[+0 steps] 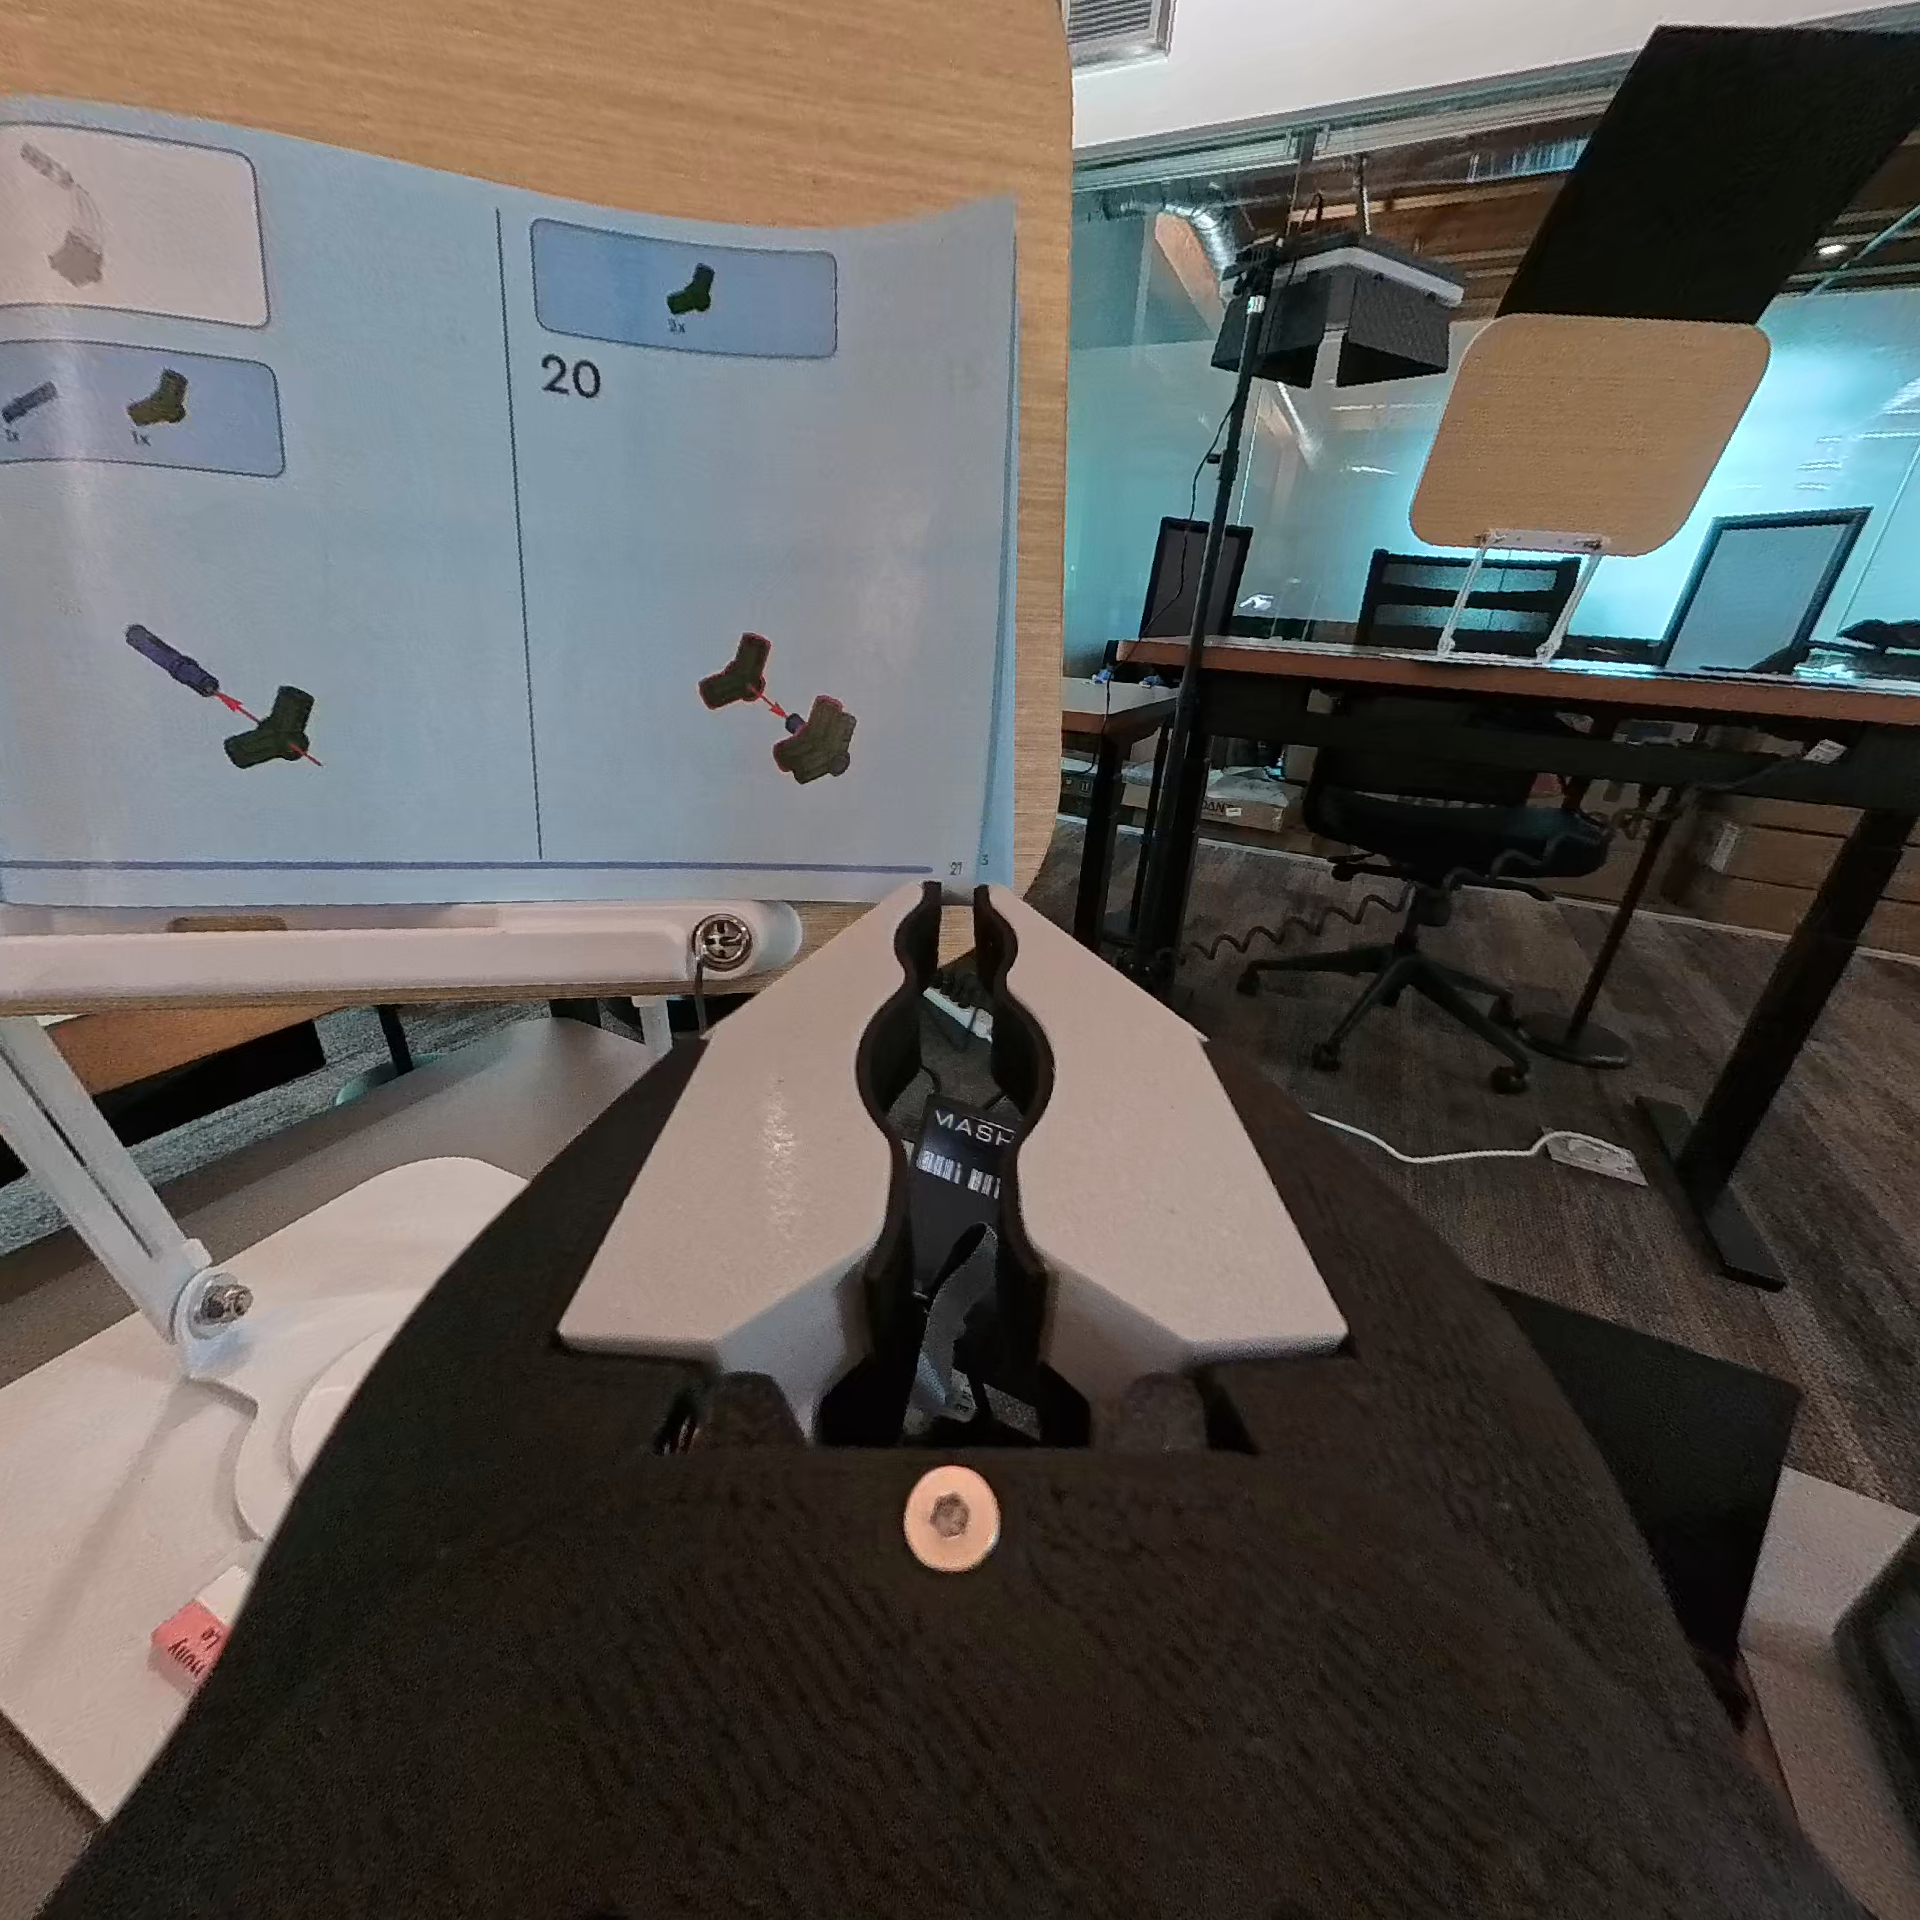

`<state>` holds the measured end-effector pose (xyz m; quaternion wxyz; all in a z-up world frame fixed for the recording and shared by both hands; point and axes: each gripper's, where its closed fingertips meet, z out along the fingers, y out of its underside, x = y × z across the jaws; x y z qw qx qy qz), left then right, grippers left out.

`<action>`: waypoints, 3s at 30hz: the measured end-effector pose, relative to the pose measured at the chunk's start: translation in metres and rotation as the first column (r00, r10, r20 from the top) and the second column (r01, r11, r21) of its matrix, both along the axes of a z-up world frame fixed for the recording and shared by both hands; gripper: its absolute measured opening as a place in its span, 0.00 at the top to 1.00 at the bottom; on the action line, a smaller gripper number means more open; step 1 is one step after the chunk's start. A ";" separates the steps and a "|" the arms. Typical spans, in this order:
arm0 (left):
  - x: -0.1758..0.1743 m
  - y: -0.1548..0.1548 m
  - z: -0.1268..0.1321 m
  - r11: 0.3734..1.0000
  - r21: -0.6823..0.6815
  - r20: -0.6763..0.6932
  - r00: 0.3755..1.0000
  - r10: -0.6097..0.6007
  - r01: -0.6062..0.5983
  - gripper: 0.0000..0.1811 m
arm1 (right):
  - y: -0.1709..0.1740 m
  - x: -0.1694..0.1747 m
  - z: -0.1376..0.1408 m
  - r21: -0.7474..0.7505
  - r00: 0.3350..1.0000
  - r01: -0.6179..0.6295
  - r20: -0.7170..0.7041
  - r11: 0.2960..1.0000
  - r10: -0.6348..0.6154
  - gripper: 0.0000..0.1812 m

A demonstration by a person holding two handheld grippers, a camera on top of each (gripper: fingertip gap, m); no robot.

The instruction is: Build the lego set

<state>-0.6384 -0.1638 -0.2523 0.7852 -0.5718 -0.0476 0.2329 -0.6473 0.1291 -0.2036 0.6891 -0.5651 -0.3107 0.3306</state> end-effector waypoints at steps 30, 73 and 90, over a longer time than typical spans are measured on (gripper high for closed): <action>-0.001 0.003 0.002 1.000 0.007 0.001 1.000 0.002 -0.002 1.00 | -0.171 -0.040 0.040 0.752 0.953 -0.303 0.254 0.585 0.168 1.00; -0.199 -0.006 0.094 0.971 0.085 0.346 0.908 -0.237 0.222 1.00 | -0.276 -0.125 -0.029 0.667 0.685 -0.712 0.728 0.219 0.008 0.80; -0.201 -0.001 0.080 0.981 0.050 0.364 0.911 -0.195 0.190 1.00 | -0.270 -0.128 0.005 0.723 0.806 -0.591 0.516 0.358 0.289 1.00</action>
